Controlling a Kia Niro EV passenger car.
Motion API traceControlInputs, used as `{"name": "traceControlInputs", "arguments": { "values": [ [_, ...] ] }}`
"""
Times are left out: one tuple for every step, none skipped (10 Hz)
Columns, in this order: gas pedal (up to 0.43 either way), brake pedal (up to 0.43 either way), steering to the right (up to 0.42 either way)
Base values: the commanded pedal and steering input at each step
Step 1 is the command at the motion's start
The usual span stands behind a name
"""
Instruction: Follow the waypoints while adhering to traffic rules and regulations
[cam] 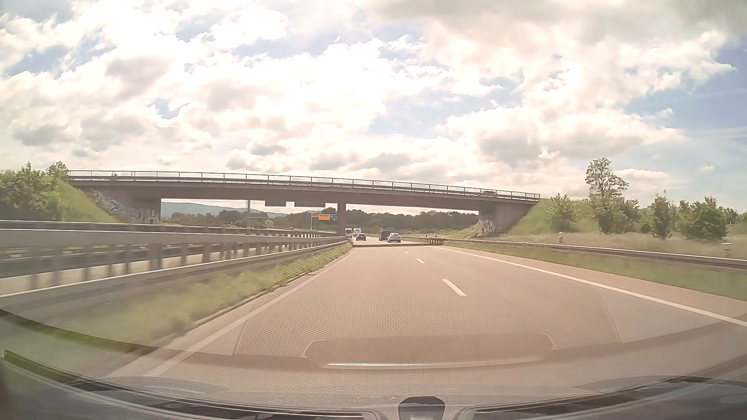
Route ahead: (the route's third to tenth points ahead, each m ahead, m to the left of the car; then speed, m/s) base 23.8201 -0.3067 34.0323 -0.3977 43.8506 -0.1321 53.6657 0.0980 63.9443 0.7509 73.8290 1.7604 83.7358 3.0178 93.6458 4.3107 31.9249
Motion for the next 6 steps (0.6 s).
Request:
{"name": "traceControlInputs", "arguments": {
  "values": [
    [0.197,0.0,-0.006],
    [0.197,0.0,-0.006],
    [0.197,0.0,-0.006],
    [0.197,0.0,-0.006],
    [0.197,0.0,-0.006],
    [0.197,0.0,-0.006]
  ]
}}
